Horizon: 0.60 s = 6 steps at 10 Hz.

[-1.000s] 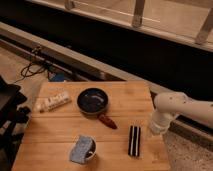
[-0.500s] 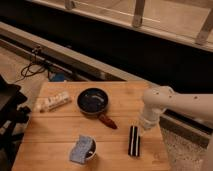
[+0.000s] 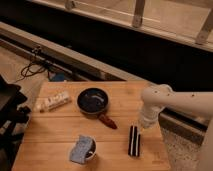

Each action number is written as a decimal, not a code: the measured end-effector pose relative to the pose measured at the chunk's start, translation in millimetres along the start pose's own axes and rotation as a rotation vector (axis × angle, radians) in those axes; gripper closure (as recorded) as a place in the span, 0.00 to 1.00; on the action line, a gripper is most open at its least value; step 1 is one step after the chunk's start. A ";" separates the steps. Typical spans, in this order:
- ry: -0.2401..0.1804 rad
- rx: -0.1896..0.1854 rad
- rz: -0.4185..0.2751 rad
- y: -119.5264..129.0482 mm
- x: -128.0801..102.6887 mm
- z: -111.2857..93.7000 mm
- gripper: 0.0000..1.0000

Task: Push the eraser across the table

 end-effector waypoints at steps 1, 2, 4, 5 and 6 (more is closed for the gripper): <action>0.003 0.005 0.017 2.1 6.5 2.4 0.90; 0.005 0.009 0.030 3.8 10.3 3.0 0.90; 0.014 0.010 0.049 6.3 16.9 6.4 0.90; 0.019 0.002 0.060 9.1 21.5 12.3 0.90; 0.020 -0.004 0.065 10.3 24.2 16.2 0.90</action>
